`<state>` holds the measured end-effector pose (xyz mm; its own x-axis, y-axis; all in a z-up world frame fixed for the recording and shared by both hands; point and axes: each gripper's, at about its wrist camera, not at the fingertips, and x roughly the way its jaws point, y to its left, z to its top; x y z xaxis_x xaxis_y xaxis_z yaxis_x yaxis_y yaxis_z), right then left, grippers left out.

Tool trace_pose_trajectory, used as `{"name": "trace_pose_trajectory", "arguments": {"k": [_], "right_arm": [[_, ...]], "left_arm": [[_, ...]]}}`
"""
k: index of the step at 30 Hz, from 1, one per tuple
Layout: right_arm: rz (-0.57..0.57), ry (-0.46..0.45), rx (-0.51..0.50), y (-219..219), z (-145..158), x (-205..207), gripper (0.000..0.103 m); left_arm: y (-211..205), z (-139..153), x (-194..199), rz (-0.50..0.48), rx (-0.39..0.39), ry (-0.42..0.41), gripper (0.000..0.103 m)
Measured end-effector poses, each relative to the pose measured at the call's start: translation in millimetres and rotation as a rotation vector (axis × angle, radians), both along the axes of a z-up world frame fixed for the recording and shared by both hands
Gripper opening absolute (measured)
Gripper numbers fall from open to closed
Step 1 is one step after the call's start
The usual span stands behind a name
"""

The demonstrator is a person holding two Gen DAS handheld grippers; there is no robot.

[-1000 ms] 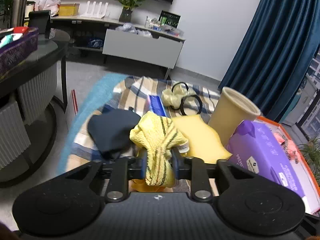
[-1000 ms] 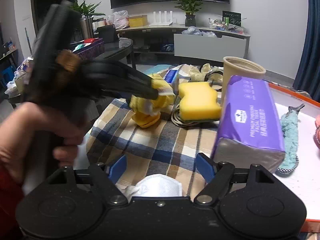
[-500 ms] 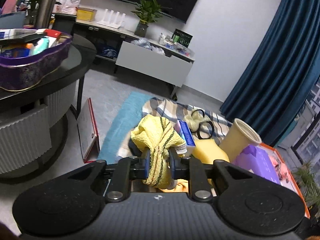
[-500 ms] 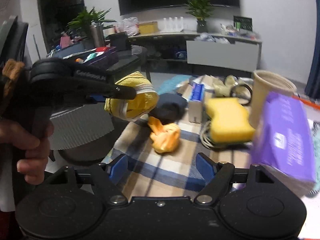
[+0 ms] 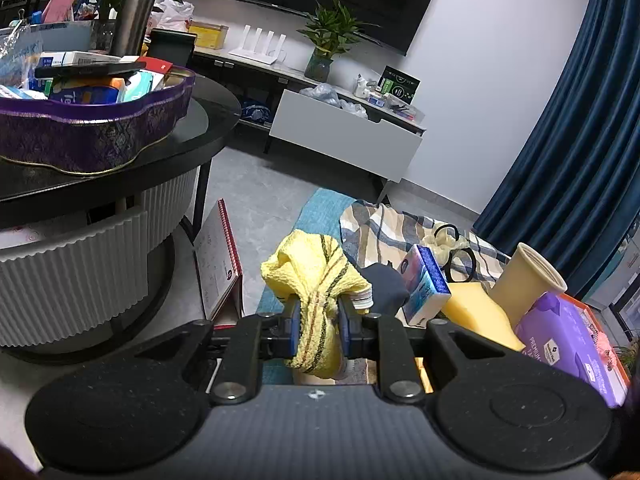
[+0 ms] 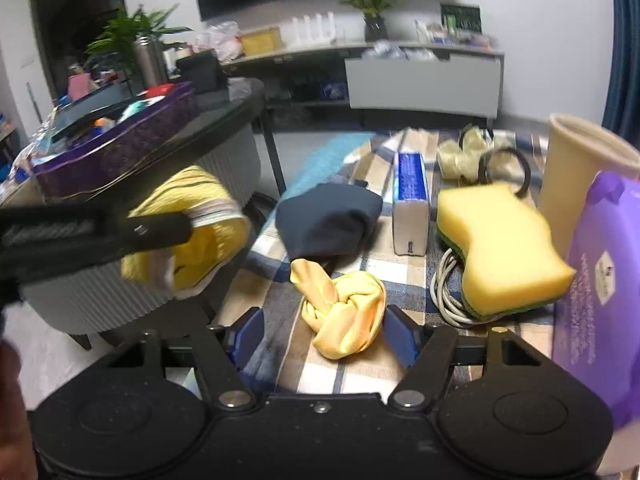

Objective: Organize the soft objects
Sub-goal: 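Grasp the orange-yellow cloth with the right gripper, then carry both yellow cloths over the white orange-rimmed box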

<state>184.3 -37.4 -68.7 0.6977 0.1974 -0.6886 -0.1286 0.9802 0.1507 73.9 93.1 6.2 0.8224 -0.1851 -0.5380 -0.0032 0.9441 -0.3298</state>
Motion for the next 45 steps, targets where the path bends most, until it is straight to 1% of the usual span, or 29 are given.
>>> {"name": "trace_pose_trajectory", "arguments": {"k": [1,2,3,4,7,10,16,18,21,24,32,35,45], "right_arm": [[-0.007,0.028,-0.001,-1,-2,7,0.078],[-0.009,0.052,0.008,-2,-5,11,0.072],[-0.013,0.072,0.025,-5,-6,16,0.056],[-0.016,0.088,0.028,-5,-7,19,0.048],[-0.02,0.068,0.043,-9,-4,14,0.039],[-0.012,0.045,0.045,-12,6,2,0.038],[-0.003,-0.043,0.024,-25,40,-23,0.038],[-0.006,-0.054,0.021,-32,50,-30,0.038],[-0.012,-0.068,0.042,-45,64,-39,0.038],[-0.022,-0.096,0.033,-57,76,-49,0.038],[-0.052,-0.133,0.029,-84,93,-74,0.038],[-0.056,-0.143,0.031,-91,97,-83,0.038],[-0.066,-0.164,0.033,-110,109,-107,0.038]], "left_arm": [[0,0,1,0.0,-0.002,0.0,0.021],[0,0,1,0.0,-0.005,-0.001,0.021],[1,-1,1,-0.001,-0.005,0.0,0.021],[1,-1,1,-0.001,-0.004,0.001,0.021],[-1,-2,-1,-0.004,0.007,0.001,0.021],[-4,-3,-3,-0.006,0.014,0.005,0.021],[-19,9,-13,-0.019,0.046,-0.013,0.021],[-25,13,-18,-0.022,0.047,-0.022,0.021],[-34,19,-26,-0.035,0.041,-0.028,0.021],[-43,26,-34,-0.047,0.043,-0.04,0.021],[-63,40,-46,-0.054,0.06,-0.073,0.021],[-70,42,-51,-0.054,0.071,-0.071,0.021],[-90,49,-64,-0.061,0.076,-0.07,0.021]]}}
